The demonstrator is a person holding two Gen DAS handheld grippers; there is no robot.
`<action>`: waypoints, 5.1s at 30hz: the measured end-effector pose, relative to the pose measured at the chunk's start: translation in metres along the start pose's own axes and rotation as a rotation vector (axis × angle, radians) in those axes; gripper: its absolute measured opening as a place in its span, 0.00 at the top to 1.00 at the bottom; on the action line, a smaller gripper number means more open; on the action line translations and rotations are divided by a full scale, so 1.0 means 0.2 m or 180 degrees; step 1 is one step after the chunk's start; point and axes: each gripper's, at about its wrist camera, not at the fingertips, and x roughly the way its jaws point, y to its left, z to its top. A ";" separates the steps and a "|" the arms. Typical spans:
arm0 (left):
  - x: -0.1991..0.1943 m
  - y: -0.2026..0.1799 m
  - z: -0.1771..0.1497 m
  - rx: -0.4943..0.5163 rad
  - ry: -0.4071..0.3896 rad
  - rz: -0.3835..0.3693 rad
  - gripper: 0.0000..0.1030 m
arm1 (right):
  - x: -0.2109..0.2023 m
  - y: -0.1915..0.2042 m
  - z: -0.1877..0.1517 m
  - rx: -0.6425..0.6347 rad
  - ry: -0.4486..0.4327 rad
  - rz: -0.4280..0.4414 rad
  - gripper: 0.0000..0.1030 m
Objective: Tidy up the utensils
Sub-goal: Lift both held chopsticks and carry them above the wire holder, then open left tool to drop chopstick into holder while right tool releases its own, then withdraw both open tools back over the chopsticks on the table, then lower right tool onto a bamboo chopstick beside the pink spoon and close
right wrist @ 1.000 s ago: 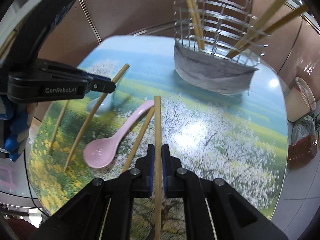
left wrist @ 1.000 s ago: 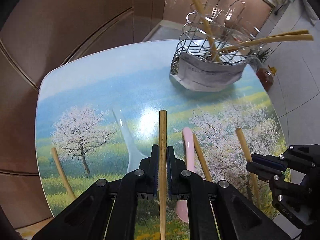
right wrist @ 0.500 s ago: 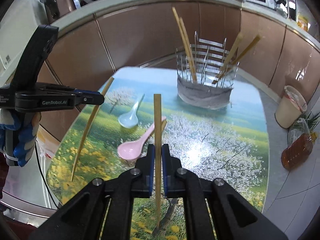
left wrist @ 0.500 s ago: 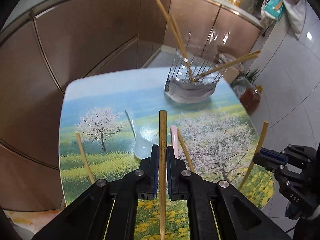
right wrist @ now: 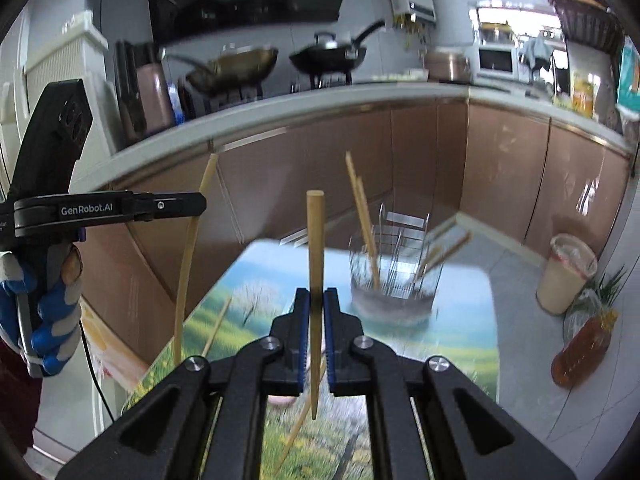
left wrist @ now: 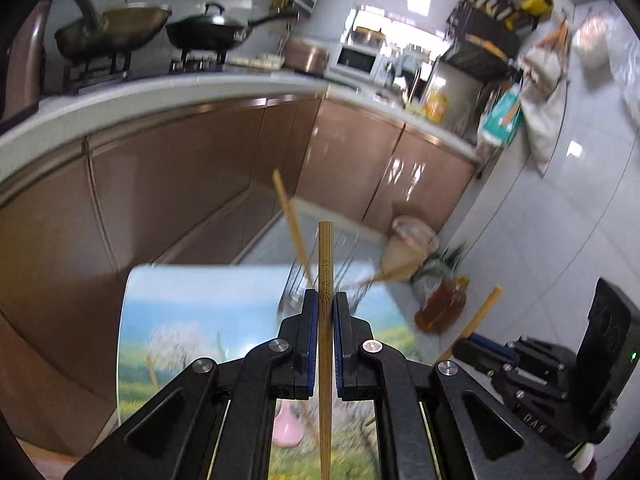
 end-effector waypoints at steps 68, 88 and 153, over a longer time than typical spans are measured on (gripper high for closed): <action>0.86 -0.02 0.12 -0.0074 -0.1284 0.0909 0.51 | 0.55 -0.75 0.20 0.0591 -0.0365 -0.0124 0.92; -0.19 0.17 -0.06 -0.0207 -0.0952 0.1325 0.39 | -0.16 -0.33 0.12 0.0258 -0.0505 -0.0144 0.92; -0.03 0.70 -0.88 -0.0525 0.0605 0.1660 0.19 | 0.36 -0.08 -0.70 0.0323 0.0765 -0.0037 0.71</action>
